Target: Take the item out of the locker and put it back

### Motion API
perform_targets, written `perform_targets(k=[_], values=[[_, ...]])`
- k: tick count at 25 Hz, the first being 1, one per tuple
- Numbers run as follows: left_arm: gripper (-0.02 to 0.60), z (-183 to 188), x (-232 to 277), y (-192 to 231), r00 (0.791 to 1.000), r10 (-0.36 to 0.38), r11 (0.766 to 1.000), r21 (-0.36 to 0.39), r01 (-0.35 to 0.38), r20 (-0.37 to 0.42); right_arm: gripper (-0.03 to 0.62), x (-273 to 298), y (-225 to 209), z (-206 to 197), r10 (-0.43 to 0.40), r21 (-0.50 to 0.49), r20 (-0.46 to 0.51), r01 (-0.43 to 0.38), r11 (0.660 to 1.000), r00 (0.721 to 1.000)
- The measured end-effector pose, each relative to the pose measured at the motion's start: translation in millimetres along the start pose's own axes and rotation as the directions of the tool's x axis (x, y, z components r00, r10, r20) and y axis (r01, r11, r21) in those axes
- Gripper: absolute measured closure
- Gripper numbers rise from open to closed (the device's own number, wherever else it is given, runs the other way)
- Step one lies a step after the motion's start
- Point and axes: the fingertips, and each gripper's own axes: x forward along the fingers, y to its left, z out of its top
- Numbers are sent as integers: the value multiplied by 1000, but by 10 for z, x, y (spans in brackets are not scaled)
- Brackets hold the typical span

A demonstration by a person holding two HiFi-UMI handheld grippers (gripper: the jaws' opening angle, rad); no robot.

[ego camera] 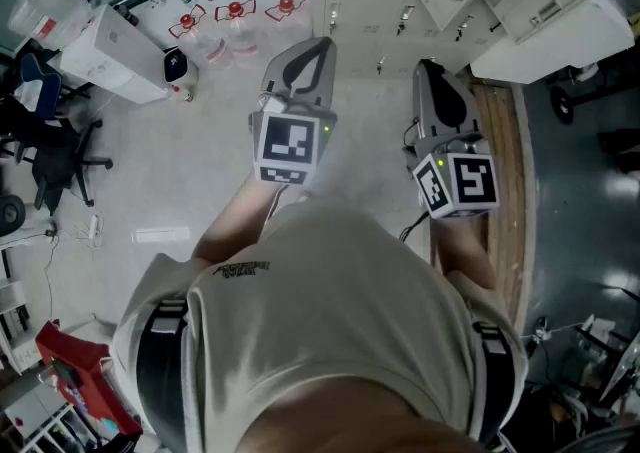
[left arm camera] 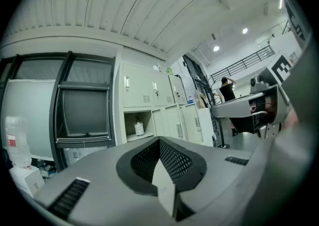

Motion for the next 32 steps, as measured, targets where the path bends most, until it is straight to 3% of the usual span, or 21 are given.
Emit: perform_targets(k=[32], values=[[568,-30,53,-627,998,57,998,11,-56,-16,592,-337,-325,-113,73,42,56,-75,996,996]])
